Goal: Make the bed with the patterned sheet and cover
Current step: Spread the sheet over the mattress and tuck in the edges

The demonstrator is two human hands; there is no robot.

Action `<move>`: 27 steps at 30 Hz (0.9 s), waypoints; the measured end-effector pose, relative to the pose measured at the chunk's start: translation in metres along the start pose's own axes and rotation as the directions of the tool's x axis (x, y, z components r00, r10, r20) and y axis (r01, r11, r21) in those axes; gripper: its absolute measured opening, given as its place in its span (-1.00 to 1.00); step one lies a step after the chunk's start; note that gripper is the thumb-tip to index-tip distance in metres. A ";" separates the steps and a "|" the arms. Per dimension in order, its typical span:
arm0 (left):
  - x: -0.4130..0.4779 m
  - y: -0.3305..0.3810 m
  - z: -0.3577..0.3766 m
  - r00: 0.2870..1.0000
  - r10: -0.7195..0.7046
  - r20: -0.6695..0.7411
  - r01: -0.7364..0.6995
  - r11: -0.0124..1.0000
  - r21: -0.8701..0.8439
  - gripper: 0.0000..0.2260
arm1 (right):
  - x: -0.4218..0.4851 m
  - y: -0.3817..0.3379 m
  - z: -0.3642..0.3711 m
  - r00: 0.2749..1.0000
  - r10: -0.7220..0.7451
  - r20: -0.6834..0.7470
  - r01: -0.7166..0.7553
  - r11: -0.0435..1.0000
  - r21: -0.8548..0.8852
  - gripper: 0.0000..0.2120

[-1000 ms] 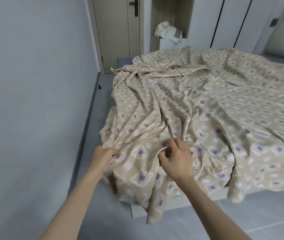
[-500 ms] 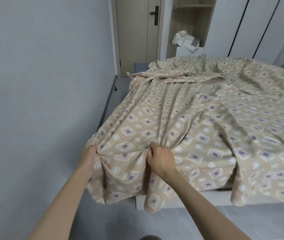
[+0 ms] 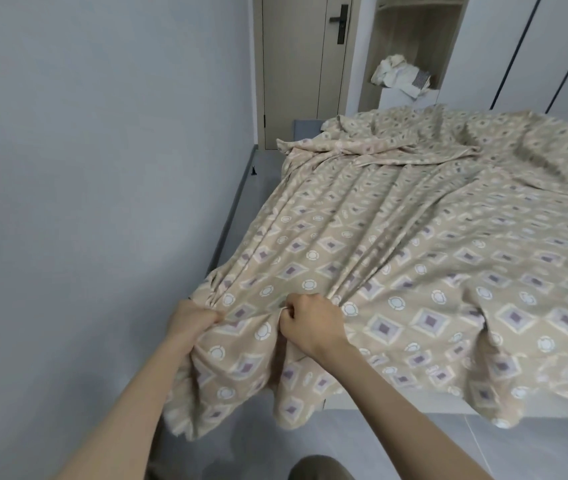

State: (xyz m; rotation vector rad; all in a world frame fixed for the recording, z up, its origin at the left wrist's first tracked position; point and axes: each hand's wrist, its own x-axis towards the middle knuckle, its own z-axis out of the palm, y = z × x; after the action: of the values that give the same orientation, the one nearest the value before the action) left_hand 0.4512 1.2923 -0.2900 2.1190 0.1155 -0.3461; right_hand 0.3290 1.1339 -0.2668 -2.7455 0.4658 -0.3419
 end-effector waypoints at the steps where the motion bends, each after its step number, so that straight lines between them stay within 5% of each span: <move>1: 0.002 -0.006 0.001 1.000 0.005 0.024 -0.006 0.999 0.047 -0.64 | -0.001 0.001 0.001 1.000 -0.008 0.004 0.008 1.000 -0.007 -0.84; 4: 0.001 -0.018 0.006 0.987 0.032 0.157 -0.068 0.970 0.234 -0.64 | -0.006 0.005 0.000 0.999 -0.036 -0.010 0.036 0.999 0.033 -0.88; 7: 0.009 -0.036 0.018 0.967 0.047 0.250 -0.181 0.816 0.548 -0.28 | -0.015 0.017 -0.004 0.995 -0.015 -0.095 0.036 0.973 0.227 -0.81; 9: -0.001 -0.029 0.022 0.975 0.051 0.214 -0.175 0.769 0.614 -0.21 | -0.019 0.029 -0.011 0.980 0.008 -0.199 0.057 0.947 0.315 -0.77; 13: -0.020 0.001 0.035 0.874 0.385 0.295 -0.481 0.768 0.422 -0.49 | -0.019 0.055 -0.031 0.942 0.048 -0.331 0.033 0.971 0.235 -0.76; 17: -0.042 0.025 0.058 0.751 0.525 0.400 -0.615 0.777 0.134 -0.46 | -0.021 0.083 -0.042 0.962 0.057 -0.267 -0.049 0.998 0.036 -0.82; 22: -0.054 0.031 0.080 0.696 0.603 0.390 -0.703 0.681 0.203 -0.26 | -0.042 0.115 -0.039 0.989 0.060 -0.133 -0.091 0.967 -0.240 -0.56; 27: -0.053 0.036 0.080 0.677 0.669 0.306 -0.735 0.636 0.237 -0.33 | -0.043 0.127 -0.047 0.966 0.000 -0.260 -0.027 0.995 -0.101 -0.87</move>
State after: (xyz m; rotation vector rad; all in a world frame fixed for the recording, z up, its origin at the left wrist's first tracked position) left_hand 0.3922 1.2081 -0.2861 2.2588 -0.9527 -0.0848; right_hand 0.2415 1.0232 -0.2776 -2.8072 0.5838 -0.6991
